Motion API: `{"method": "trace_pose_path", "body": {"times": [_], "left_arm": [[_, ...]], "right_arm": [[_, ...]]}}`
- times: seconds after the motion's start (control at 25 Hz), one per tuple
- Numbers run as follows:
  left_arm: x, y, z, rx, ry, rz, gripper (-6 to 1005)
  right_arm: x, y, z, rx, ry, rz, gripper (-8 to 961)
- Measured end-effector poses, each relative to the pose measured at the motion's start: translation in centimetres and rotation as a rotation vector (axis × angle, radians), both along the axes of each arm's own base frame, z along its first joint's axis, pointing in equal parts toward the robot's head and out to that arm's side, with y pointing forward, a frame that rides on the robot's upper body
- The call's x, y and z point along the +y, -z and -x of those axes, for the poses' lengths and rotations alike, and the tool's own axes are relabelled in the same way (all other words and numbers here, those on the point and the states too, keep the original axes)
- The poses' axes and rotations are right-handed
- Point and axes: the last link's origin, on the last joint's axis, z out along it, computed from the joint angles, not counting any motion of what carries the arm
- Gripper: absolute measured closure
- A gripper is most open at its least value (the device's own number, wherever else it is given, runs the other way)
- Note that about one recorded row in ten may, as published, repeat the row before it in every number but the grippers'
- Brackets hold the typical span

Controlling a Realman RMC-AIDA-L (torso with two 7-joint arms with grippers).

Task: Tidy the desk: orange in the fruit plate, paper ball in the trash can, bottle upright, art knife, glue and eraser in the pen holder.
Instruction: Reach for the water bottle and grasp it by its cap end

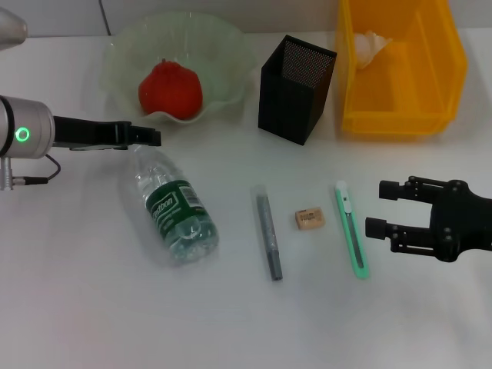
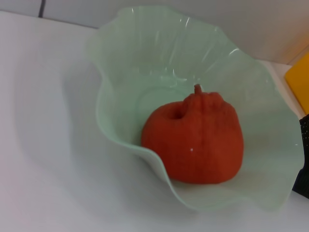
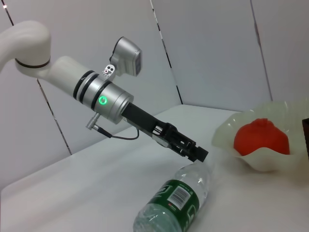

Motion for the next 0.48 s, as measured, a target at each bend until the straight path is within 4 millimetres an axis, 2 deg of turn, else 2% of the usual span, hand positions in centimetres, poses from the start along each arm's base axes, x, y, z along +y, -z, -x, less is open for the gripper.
{"method": "trace_pose_path", "body": {"times": [0.28, 0.48], "left_arm": [[0.54, 0.17, 0.38, 0.045, -0.045, -0.011, 189], [0.71, 0.69, 0.22, 0.048, -0.045, 0.002, 153]], "right_arm": [[-0.01, 0.04, -0.07, -0.006, 0.003, 0.006, 216], [0.17, 0.21, 0.02, -0.003, 0.008, 0.015, 217]]}}
